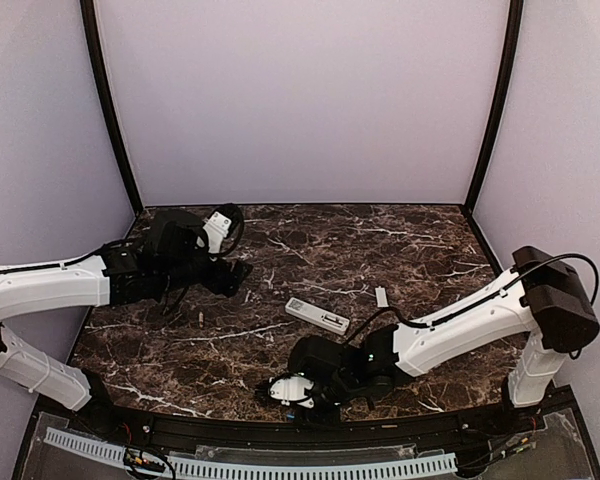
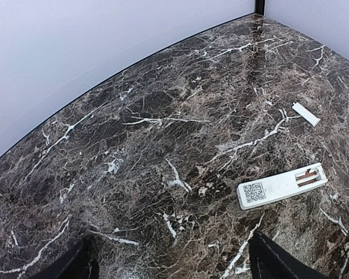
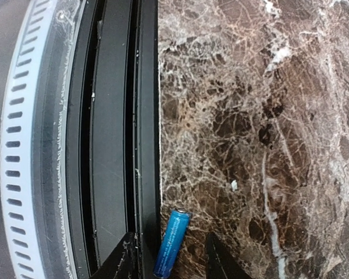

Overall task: Load the batteries into the remote control
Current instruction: Pick up the battery from the corner of the board.

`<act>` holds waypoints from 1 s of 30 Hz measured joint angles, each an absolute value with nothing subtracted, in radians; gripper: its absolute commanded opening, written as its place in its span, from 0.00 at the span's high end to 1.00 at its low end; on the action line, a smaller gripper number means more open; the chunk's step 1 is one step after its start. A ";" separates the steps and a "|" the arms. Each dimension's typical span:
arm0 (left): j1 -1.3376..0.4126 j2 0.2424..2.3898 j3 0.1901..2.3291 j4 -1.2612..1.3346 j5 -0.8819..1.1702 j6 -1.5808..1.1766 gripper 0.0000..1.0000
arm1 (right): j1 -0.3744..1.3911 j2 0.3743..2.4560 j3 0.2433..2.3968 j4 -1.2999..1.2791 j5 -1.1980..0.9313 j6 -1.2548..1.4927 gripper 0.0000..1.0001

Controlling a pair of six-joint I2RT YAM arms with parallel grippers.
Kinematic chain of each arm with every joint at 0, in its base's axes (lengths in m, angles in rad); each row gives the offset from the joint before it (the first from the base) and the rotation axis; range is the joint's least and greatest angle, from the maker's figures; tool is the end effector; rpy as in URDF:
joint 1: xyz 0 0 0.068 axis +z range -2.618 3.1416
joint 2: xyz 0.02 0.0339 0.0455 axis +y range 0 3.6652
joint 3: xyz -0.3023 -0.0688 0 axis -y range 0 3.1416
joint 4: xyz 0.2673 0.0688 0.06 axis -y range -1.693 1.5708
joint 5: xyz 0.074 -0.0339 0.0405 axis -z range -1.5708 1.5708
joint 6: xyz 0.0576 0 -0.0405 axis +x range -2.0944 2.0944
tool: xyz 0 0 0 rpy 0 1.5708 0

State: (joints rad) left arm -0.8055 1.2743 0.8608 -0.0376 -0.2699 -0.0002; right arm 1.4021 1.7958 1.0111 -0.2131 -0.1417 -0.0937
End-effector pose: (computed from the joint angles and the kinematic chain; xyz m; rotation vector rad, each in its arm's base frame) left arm 0.2308 -0.2181 0.2937 0.6288 1.9119 -0.2423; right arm 0.0575 0.3858 0.1517 -1.8779 1.9413 0.6362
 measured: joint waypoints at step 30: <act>-0.805 1.222 0.881 -0.069 -0.273 -0.038 0.12 | 1.447 1.849 1.093 -0.366 0.015 -0.041 1.00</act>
State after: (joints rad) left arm -0.8055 1.2224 0.8810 -0.0692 -0.2726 -0.0380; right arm 1.4467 1.8492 1.0935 -0.3656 0.0147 -0.0414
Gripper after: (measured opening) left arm 0.884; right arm 0.079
